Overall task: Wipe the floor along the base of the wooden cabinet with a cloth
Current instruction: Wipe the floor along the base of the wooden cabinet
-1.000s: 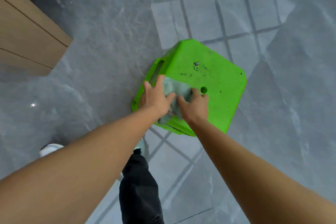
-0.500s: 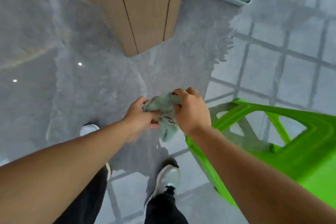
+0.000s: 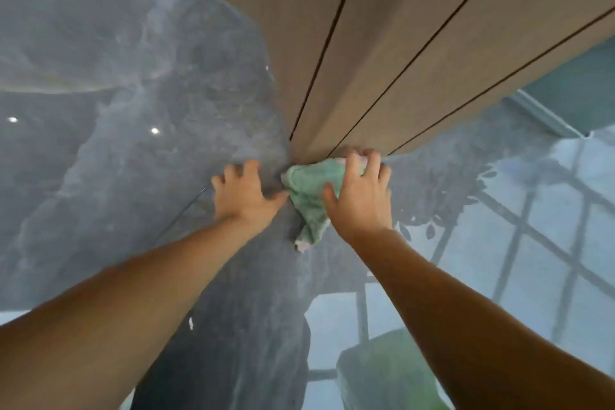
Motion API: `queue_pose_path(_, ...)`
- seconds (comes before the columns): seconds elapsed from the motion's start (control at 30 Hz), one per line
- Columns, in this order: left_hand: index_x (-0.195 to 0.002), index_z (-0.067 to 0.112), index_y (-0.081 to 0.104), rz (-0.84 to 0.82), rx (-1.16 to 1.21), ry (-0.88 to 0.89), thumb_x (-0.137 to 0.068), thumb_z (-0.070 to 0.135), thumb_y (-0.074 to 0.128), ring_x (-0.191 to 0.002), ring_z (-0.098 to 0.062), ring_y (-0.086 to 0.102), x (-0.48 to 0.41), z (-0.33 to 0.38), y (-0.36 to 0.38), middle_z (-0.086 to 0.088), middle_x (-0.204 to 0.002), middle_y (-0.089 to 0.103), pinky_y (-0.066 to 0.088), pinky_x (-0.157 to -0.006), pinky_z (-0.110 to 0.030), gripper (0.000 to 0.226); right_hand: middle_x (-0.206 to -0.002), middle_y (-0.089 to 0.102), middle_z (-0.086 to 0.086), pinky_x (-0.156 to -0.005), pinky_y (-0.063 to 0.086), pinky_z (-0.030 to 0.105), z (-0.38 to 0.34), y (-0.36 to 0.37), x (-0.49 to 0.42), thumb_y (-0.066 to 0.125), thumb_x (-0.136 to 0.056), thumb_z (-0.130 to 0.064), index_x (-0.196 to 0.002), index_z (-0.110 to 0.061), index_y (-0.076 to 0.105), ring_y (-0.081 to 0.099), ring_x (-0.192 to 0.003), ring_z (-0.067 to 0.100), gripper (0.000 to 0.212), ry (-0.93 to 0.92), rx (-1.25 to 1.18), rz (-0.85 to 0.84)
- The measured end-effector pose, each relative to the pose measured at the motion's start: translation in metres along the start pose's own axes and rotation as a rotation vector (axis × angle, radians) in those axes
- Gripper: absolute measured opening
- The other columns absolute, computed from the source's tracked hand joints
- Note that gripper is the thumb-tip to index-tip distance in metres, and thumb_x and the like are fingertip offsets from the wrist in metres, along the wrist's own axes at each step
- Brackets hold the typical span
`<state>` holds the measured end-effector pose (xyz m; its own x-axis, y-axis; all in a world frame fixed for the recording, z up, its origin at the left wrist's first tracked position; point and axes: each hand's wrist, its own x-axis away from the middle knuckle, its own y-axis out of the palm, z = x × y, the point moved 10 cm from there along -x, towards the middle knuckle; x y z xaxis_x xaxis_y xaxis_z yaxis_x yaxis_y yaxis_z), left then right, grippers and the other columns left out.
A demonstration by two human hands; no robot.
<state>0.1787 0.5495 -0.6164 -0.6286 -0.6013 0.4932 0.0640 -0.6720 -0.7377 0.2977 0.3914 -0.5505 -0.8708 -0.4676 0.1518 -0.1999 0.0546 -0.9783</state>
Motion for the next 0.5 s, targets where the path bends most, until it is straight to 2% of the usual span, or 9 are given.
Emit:
queue_pose_path(0.07,-0.147,0.019,0.033,0.123,-0.224,0.078,-0.076,0.063,0.062,-0.14,-0.047,0.025,-0.017,-0.025,-0.003,-0.02,-0.157,0.026,0.027,-0.116,-0.054,0.088,-0.141,0.036,0.023,-0.1,0.04,0.057,-0.019,0.033,-0.003,0.054,-0.087,-0.043,-0.133,-0.017,0.04,0.034,-0.126,0.043,0.055,-0.13,0.002,-0.033)
queue_pose_path(0.17,-0.156,0.021,0.02,0.2,-0.294,0.098,-0.083,0.07,0.045,-0.149,-0.052,0.003,-0.023,-0.054,0.006,-0.022,-0.166,0.008,0.008,-0.121,-0.059,0.092,-0.154,0.017,0.027,-0.114,0.021,0.061,-0.034,0.085,0.009,0.039,-0.09,-0.06,-0.144,-0.033,0.025,0.02,-0.139,0.047,0.063,-0.186,0.049,-0.117)
queue_pose_path(0.23,-0.157,0.021,0.019,0.272,-0.357,0.176,-0.087,0.07,0.036,-0.15,-0.051,0.005,-0.02,-0.055,0.011,-0.023,-0.166,0.01,0.008,-0.121,-0.06,0.087,-0.16,0.005,0.022,-0.117,0.007,0.06,-0.034,0.102,0.017,0.024,-0.09,-0.069,-0.148,-0.039,0.015,0.007,-0.145,0.045,0.066,-0.174,0.067,-0.098)
queue_pose_path(0.27,-0.157,0.02,0.021,0.307,-0.385,0.201,-0.088,0.069,0.034,-0.15,-0.05,0.008,-0.018,-0.057,0.012,-0.023,-0.165,0.013,0.009,-0.121,-0.059,0.085,-0.161,0.004,0.019,-0.118,0.005,0.058,-0.031,0.106,0.02,0.02,-0.091,-0.07,-0.149,-0.04,0.014,0.004,-0.146,0.043,0.066,-0.204,0.061,-0.079)
queue_pose_path(0.37,-0.156,0.021,0.024,0.389,-0.417,0.227,-0.089,0.068,0.03,-0.15,-0.047,0.012,-0.019,-0.063,0.012,-0.022,-0.164,0.019,0.011,-0.121,-0.058,0.082,-0.162,0.011,0.013,-0.119,0.01,0.055,0.006,0.111,0.012,0.021,-0.092,-0.07,-0.149,-0.043,0.015,0.004,-0.148,0.036,0.063,-0.35,0.124,-0.067)
queue_pose_path(0.4,-0.155,0.022,0.025,0.406,-0.42,0.238,-0.089,0.068,0.029,-0.151,-0.047,0.011,-0.021,-0.063,0.012,-0.021,-0.164,0.019,0.009,-0.12,-0.057,0.081,-0.162,0.011,0.012,-0.119,0.01,0.054,0.035,0.107,0.0,0.022,-0.092,-0.071,-0.149,-0.042,0.014,0.003,-0.149,0.034,0.064,-0.306,0.142,-0.067)
queue_pose_path(0.5,-0.155,0.022,0.025,0.443,-0.408,0.248,-0.088,0.069,0.029,-0.151,-0.046,0.009,-0.019,-0.063,0.01,-0.021,-0.164,0.019,0.005,-0.12,-0.054,0.082,-0.163,0.005,0.013,-0.12,0.008,0.054,0.127,0.083,-0.032,0.021,-0.088,-0.074,-0.15,-0.037,0.015,0.0,-0.149,0.033,0.072,0.012,0.152,-0.058)
